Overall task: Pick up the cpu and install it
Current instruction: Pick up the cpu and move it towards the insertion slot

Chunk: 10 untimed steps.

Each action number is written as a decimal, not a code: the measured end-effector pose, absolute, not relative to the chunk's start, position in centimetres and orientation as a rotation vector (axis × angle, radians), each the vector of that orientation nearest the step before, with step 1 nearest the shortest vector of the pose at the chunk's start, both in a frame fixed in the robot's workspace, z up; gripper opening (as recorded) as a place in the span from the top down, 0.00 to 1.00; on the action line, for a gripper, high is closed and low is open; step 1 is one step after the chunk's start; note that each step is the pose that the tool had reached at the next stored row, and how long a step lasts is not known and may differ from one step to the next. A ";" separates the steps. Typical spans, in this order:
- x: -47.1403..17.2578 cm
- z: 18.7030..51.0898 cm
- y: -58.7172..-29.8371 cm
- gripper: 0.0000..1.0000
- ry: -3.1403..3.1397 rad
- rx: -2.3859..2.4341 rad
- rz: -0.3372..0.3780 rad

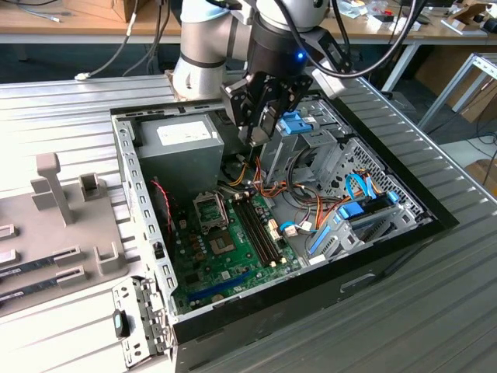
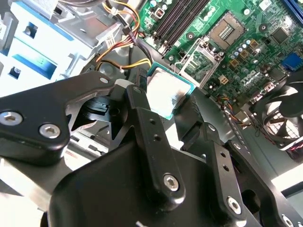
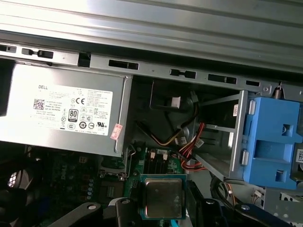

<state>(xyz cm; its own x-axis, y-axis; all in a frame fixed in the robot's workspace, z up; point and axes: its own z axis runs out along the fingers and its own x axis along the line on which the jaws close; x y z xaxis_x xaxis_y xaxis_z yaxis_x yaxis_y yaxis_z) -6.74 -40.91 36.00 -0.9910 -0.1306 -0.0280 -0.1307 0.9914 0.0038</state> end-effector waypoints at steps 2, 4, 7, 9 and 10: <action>-6.5 35.9 -40.9 0.53 3.107 -0.204 0.008; -6.3 35.9 -40.9 0.53 3.107 -0.204 0.008; -6.0 35.7 -40.9 0.53 3.107 -0.204 0.007; -5.7 35.7 -41.0 0.53 3.107 -0.204 0.007; -5.6 35.6 -41.0 0.53 3.107 -0.204 0.006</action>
<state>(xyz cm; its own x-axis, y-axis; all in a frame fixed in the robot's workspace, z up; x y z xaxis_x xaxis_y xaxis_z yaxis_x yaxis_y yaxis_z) -5.62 -40.96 35.64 -0.9910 -0.1306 -0.0278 -0.1307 0.9914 0.0022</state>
